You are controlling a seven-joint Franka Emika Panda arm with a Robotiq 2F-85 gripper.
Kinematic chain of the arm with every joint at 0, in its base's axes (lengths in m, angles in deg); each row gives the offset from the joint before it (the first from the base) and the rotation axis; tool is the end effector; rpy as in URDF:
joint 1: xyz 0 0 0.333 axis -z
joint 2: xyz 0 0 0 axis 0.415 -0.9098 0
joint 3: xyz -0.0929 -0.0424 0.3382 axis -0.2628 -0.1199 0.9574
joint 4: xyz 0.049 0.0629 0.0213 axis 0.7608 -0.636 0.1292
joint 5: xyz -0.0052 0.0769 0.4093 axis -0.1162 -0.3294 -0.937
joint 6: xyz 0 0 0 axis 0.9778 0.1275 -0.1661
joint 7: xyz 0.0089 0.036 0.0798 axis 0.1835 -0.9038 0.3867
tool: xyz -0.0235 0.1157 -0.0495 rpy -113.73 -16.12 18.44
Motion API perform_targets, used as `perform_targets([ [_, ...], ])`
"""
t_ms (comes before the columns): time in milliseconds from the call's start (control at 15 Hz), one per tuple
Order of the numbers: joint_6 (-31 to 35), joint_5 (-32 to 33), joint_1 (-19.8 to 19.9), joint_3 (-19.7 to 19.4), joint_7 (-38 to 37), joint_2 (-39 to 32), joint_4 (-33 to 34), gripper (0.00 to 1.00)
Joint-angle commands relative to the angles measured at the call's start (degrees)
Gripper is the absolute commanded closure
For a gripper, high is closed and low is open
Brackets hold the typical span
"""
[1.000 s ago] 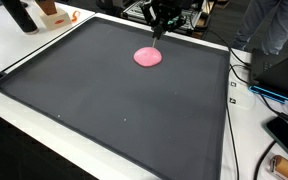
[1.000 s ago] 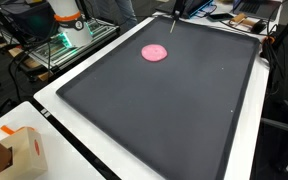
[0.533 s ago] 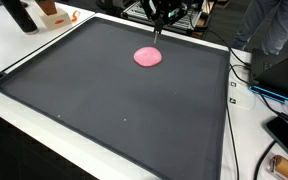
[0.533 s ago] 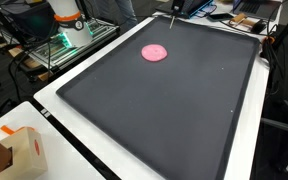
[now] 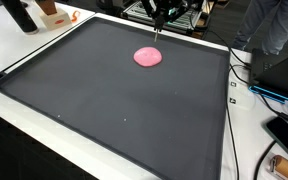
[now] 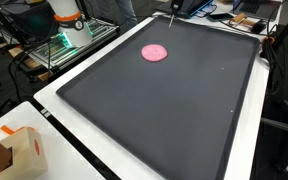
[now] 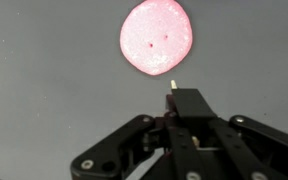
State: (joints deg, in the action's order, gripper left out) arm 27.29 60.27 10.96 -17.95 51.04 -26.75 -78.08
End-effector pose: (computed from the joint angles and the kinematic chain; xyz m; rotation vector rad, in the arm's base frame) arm 0.5594 0.2090 0.3792 2.9332 0.4069 -0.1849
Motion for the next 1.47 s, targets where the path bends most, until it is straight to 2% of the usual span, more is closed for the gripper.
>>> perform_targets([
  [0,-0.1,0.1,0.3,0.4,0.0,0.0,0.1,0.87],
  [200,-0.1,0.1,0.3,0.4,0.0,0.0,0.0,0.87],
  [267,0.0,-1.4,0.7,0.4,0.9,-0.2,-0.3,0.97],
  [733,4.4,-9.5,2.8,0.2,4.9,3.0,-7.0,0.97],
  [1400,16.0,-13.6,5.5,-0.5,13.0,9.8,-21.5,0.97],
])
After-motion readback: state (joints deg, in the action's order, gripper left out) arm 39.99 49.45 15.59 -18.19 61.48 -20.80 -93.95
